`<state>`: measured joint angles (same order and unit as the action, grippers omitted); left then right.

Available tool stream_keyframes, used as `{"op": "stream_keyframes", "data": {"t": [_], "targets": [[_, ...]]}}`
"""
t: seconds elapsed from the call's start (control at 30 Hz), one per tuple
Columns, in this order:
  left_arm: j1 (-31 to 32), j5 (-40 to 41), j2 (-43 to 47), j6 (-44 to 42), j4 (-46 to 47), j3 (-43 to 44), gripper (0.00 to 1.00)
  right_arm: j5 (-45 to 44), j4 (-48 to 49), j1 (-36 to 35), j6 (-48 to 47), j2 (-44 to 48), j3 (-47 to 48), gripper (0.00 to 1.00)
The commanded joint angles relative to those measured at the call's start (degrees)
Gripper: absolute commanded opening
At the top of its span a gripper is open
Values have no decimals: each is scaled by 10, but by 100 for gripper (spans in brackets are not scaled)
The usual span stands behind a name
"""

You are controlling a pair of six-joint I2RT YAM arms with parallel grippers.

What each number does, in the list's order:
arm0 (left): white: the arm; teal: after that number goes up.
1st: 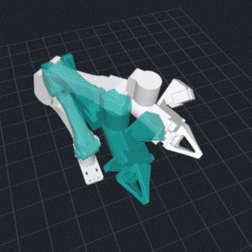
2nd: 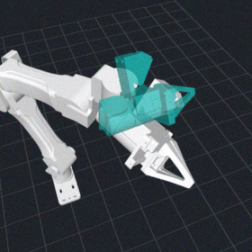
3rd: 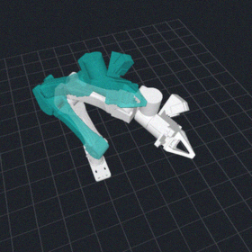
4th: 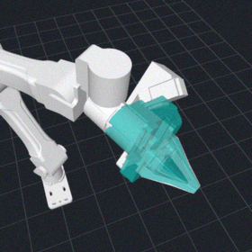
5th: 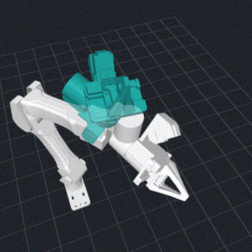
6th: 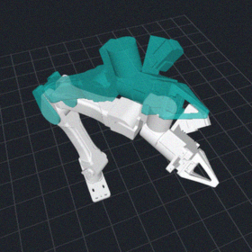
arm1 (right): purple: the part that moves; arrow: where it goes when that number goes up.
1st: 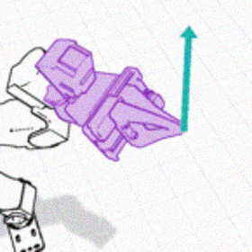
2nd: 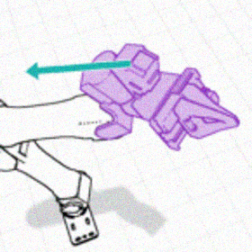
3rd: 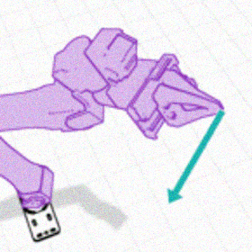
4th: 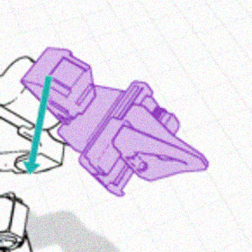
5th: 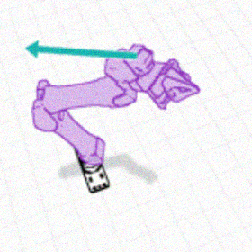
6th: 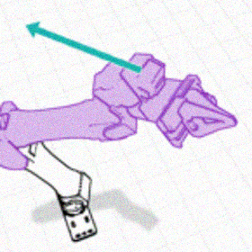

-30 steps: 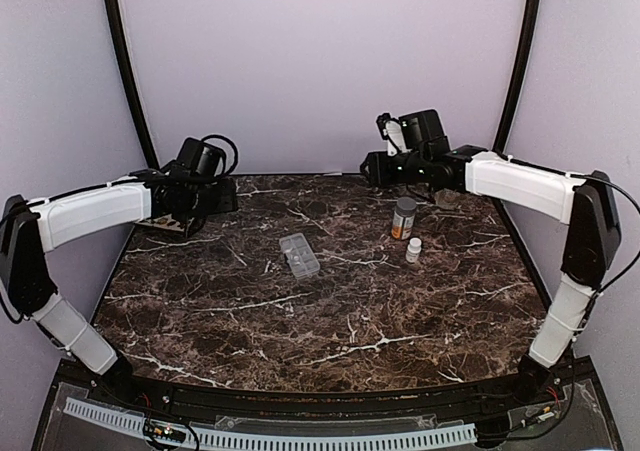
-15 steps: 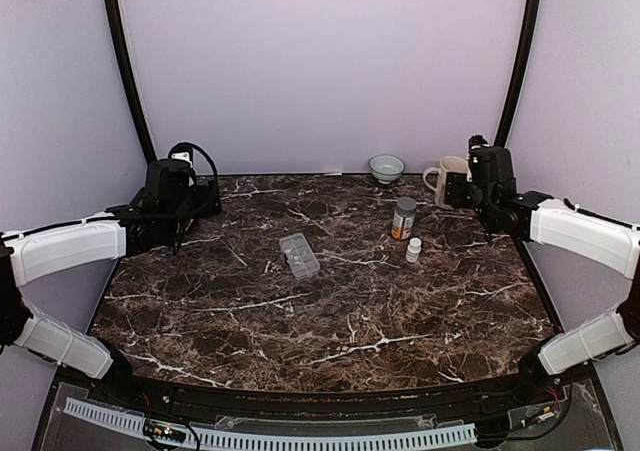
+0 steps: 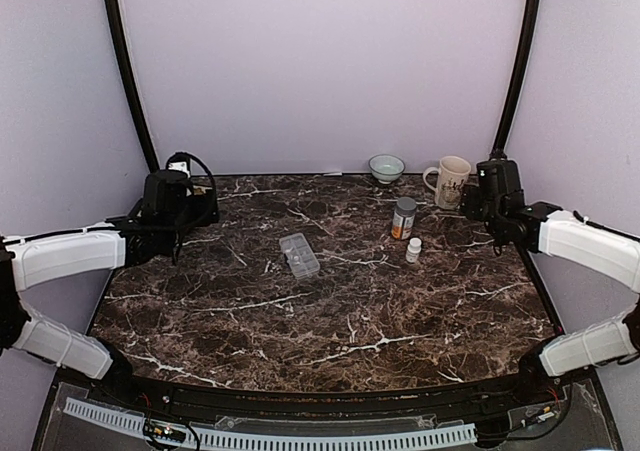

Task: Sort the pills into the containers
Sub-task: Reset both arms

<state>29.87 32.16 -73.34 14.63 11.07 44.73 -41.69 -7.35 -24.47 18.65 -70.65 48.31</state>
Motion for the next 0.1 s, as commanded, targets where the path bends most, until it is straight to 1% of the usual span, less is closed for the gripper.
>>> {"op": "stream_keyframes", "data": {"t": [0.0, 0.07], "targets": [[-3, 5, 27, 8, 13, -13, 85, -17, 9, 1, 15, 33, -10, 86], [-3, 5, 33, 9, 14, -18, 85, -18, -1, 0, 24, 34, -6, 88]]}}
